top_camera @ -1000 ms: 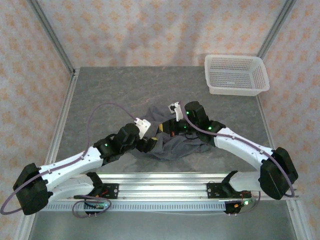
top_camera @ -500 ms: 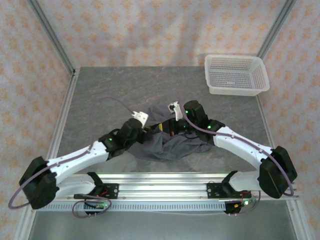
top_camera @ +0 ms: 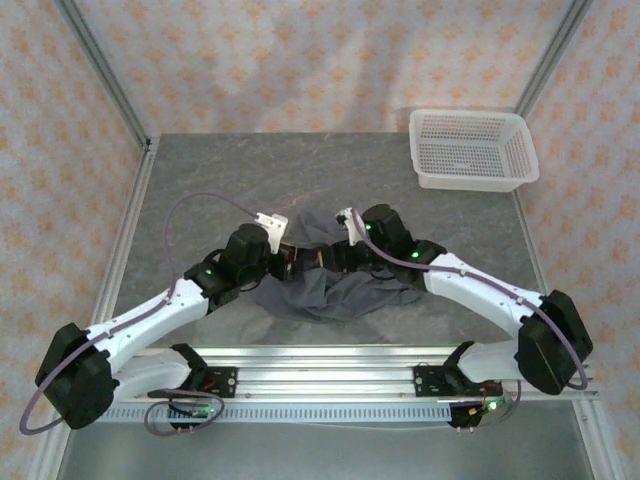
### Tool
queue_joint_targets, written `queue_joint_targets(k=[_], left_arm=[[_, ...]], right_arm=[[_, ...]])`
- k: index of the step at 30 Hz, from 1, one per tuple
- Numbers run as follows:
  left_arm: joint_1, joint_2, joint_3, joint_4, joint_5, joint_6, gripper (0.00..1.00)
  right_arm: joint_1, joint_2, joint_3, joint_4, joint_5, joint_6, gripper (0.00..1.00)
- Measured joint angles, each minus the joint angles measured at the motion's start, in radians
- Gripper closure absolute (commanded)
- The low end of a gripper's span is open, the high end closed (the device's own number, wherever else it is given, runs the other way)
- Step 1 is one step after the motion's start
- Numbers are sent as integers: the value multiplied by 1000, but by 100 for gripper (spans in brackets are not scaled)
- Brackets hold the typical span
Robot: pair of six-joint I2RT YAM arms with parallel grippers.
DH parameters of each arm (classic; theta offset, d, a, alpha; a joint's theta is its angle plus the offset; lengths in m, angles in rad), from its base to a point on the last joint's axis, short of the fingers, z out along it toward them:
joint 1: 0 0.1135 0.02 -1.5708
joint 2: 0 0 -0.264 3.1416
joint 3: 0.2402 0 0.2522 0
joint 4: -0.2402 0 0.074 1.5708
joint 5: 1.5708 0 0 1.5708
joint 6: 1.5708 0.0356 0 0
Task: Fold the inside-out t-shirt
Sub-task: Turn the T-shirt inside out at the center of the table.
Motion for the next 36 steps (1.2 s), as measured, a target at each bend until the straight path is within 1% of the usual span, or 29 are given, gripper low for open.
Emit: queue_joint_targets(k=[2, 5, 7, 10, 14, 17, 18, 21, 22, 23, 27, 30, 31, 34, 36], left_arm=[[4, -6, 50, -12, 45, -55, 100], [4, -39, 130, -42, 76, -120, 100], [4, -64, 183, -98, 59, -142, 100], [7, -95, 251, -205, -24, -155, 100], [35, -113, 292, -329, -115, -155, 100], [40, -111, 297, -384, -138, -154, 100], [41, -110, 297, -391, -139, -154, 100], [43, -92, 297, -393, -125, -153, 100], [43, -79, 298, -389, -115, -154, 100], [43, -65, 297, -384, -111, -154, 100], [45, 2, 297, -376, -121, -155, 100], [50, 46, 296, -377, -142, -163, 100], [55, 55, 296, -378, -149, -164, 100], [76, 48, 296, -384, -172, -170, 100], [96, 25, 296, -386, -170, -174, 100]], right_arm=[[52, 52, 40, -37, 98, -31, 53], [90, 153, 112, -82, 247, -38, 53], [87, 190, 133, -103, 318, -37, 55], [64, 190, 132, -132, 346, -23, 57], [13, 116, 53, -119, 282, 39, 56], [-3, 22, -43, -95, 195, 118, 57], [-3, -1, -67, -81, 157, 143, 60], [-1, -50, -132, -2, 40, 229, 89], [-1, -56, -146, 28, 11, 252, 97], [-1, -58, -153, 56, -12, 273, 100], [-2, -57, -157, 153, -94, 328, 99], [-1, -57, -156, 178, -114, 338, 85], [-1, -57, -156, 164, -100, 332, 85], [-1, -56, -157, 72, -6, 297, 96], [-4, -53, -161, 10, 49, 266, 97]])
